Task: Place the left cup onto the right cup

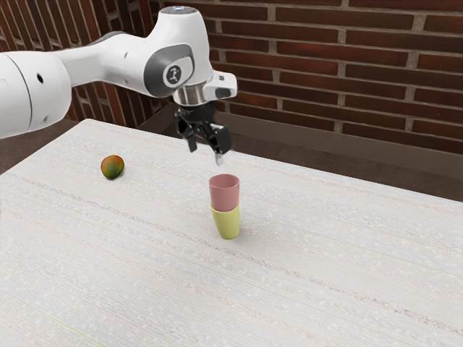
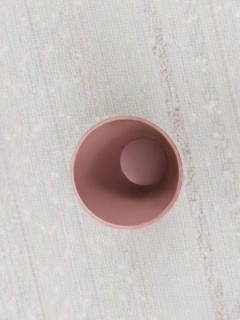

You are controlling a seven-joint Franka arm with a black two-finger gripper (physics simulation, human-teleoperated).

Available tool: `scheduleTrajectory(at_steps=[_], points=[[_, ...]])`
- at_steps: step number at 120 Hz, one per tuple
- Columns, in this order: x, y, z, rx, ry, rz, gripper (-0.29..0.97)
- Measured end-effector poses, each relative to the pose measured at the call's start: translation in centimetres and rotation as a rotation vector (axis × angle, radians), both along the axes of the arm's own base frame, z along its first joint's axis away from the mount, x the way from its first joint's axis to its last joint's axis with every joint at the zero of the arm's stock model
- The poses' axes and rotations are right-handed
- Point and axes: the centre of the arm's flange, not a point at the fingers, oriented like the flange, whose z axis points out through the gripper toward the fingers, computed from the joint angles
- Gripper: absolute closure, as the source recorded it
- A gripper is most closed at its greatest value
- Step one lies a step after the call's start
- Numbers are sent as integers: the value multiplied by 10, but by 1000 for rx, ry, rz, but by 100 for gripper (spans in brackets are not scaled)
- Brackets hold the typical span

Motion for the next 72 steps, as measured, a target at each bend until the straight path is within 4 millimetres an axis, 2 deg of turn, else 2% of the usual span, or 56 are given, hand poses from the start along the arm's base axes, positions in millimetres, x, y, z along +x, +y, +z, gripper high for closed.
scheduleTrajectory(at_steps=[17, 29, 38, 52, 72], points=[[-16, 33, 37, -4, -17, 36, 1], [-30, 40, 69, -8, -51, 32, 1], [-39, 42, 85, -10, -61, 25, 0], [-45, 43, 93, -11, -56, 17, 0], [-46, 43, 91, -10, -39, 6, 0]])
